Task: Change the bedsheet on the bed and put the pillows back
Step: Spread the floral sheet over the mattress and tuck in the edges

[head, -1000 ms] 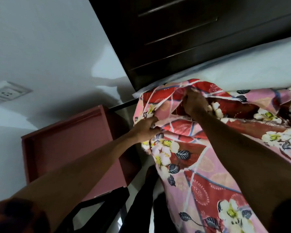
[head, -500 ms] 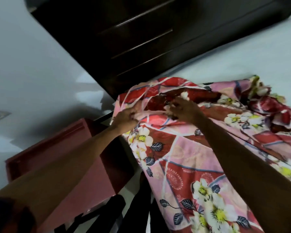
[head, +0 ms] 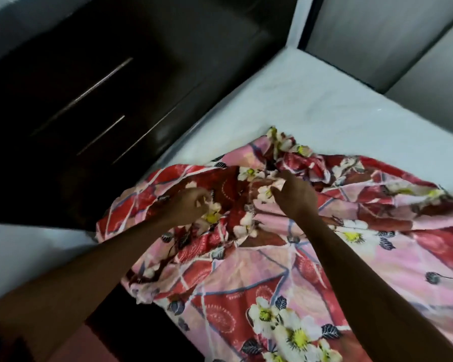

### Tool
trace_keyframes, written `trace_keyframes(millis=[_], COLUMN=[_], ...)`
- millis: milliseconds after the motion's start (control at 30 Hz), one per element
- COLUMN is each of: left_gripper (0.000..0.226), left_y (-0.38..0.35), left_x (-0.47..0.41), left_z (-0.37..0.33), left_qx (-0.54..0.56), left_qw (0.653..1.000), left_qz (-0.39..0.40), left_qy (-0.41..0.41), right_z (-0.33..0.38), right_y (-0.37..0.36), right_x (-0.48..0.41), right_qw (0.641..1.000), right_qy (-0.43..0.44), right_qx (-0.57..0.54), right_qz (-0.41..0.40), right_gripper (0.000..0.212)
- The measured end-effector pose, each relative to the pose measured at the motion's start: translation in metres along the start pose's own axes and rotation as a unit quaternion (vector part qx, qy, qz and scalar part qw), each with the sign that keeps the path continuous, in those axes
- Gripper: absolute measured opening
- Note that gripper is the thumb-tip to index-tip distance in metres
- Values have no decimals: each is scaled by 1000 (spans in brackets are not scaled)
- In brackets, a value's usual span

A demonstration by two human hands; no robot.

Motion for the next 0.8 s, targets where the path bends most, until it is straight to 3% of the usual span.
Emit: trace_keyframes(millis=[100, 200, 267, 367, 433, 500, 567, 633, 700, 800], left_gripper=[32, 43, 53, 60, 43, 25, 20, 18, 16, 26], left_y=[5, -6, -14, -31, -29, -10, 24, 58, 78, 86], left_x=[-49, -90, -116, -159, -179, -190, -199, -215, -226, -224], left_z=[-67, -107, -128, -127, -130, -142, -146, -135, -124, -132], left_qx=[-2, 3, 4, -3, -17, -17, 9, 49, 78, 71], left_qw=[996, 994, 995, 998, 999, 996, 985, 973, 963, 960], left_qz=[-40, -35, 1, 52, 19, -64, -158, -224, -254, -269], left_qy=[-85, -105, -104, -31, -26, -60, -65, -6, 36, -5], right_z=[-27, -51, -74, -100, -109, -116, -126, -130, -120, -99], right_y=[35, 42, 40, 48, 64, 92, 125, 148, 155, 148], right_x=[-28, -57, -71, -85, -98, -118, -136, -157, -185, -221], right_qw=[994, 989, 983, 970, 969, 964, 955, 951, 953, 949], right_qy=[-37, -86, -130, -194, -210, -215, -215, -184, -115, -19], right_qx=[53, 104, 130, 144, 123, 110, 101, 96, 87, 18], right_qz=[-93, -67, -23, 1, -43, -109, -180, -230, -266, -315], right_gripper=[57, 73, 60, 23, 14, 16, 20, 25, 28, 34])
Point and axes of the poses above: each hand's wrist, its own x-axis away from the middle knuckle, its own y-axis out of the back of the hand, z = x × y, the point moved 9 cm from there along -x, towards the middle knuckle, and after that the axes turned 15 degrees about y, right-handed, at the moved point
